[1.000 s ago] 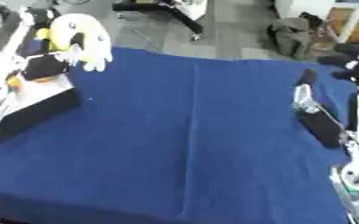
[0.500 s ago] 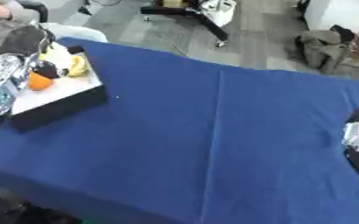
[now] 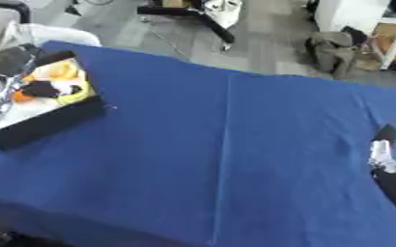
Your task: Pick up the objects with one hand, pass them to the other hand, and then place them into the box on the other side of the table.
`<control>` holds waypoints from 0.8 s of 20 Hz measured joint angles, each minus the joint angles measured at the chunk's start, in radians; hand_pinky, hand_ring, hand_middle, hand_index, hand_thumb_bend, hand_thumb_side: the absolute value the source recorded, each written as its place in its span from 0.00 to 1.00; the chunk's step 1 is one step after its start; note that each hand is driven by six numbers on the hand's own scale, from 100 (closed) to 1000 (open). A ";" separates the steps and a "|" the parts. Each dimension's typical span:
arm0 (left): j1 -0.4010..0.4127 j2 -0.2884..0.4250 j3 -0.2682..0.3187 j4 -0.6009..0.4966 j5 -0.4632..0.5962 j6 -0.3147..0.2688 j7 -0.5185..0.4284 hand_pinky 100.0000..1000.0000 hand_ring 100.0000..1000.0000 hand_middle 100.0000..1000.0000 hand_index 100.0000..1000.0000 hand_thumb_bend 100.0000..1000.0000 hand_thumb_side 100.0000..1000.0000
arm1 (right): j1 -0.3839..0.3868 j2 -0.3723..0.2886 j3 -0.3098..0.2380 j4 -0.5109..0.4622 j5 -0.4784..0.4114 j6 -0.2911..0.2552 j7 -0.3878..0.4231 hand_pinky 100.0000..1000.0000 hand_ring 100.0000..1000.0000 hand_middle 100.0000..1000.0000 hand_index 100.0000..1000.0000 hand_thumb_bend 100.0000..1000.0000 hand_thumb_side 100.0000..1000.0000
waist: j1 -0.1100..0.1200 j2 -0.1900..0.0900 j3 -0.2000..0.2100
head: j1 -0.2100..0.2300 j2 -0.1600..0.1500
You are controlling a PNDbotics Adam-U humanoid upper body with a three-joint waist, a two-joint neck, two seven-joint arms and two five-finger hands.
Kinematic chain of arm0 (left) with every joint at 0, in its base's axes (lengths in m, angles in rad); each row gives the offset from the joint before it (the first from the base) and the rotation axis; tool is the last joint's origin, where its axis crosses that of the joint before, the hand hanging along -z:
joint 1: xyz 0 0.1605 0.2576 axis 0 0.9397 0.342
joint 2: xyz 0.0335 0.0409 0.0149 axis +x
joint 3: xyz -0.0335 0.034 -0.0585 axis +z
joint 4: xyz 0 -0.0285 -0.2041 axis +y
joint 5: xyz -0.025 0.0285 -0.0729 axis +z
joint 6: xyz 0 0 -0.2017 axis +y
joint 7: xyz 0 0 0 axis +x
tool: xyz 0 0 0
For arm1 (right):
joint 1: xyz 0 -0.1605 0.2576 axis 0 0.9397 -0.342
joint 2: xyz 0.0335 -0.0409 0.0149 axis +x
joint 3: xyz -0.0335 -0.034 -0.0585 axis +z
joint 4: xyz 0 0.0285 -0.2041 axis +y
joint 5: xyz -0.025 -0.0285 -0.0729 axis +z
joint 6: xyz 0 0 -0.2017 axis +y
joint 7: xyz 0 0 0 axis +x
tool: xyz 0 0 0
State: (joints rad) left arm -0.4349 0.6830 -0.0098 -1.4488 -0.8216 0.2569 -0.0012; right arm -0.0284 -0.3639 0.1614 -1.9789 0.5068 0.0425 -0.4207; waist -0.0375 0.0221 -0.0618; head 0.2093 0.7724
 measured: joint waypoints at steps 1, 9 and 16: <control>0.021 -0.003 0.003 -0.078 0.091 -0.007 0.036 0.91 0.74 0.68 0.83 0.17 0.73 | 0.004 0.000 0.000 0.000 0.000 0.000 0.006 0.63 0.77 0.73 0.63 0.00 0.44 | 0.001 -0.003 -0.005 | -0.004 0.000; 0.130 -0.167 -0.079 -0.444 0.672 -0.161 0.168 0.93 0.71 0.64 0.81 0.15 0.86 | 0.037 0.015 -0.023 0.000 -0.002 -0.005 0.070 0.68 0.87 0.82 0.66 0.00 0.55 | 0.046 -0.035 -0.008 | -0.091 0.000; 0.197 -0.385 -0.203 -0.493 0.840 -0.254 0.065 0.95 0.71 0.65 0.83 0.14 0.95 | 0.070 0.071 -0.086 0.000 -0.019 -0.019 0.101 0.71 0.96 0.89 0.67 0.00 0.63 | 0.062 -0.037 -0.030 | -0.208 0.000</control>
State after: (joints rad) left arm -0.2378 0.2979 -0.2124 -1.9417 0.0185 0.0028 0.0641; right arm 0.0413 -0.2933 0.0758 -1.9789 0.4881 0.0238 -0.3202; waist 0.0240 -0.0148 -0.0917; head 0.0011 0.7725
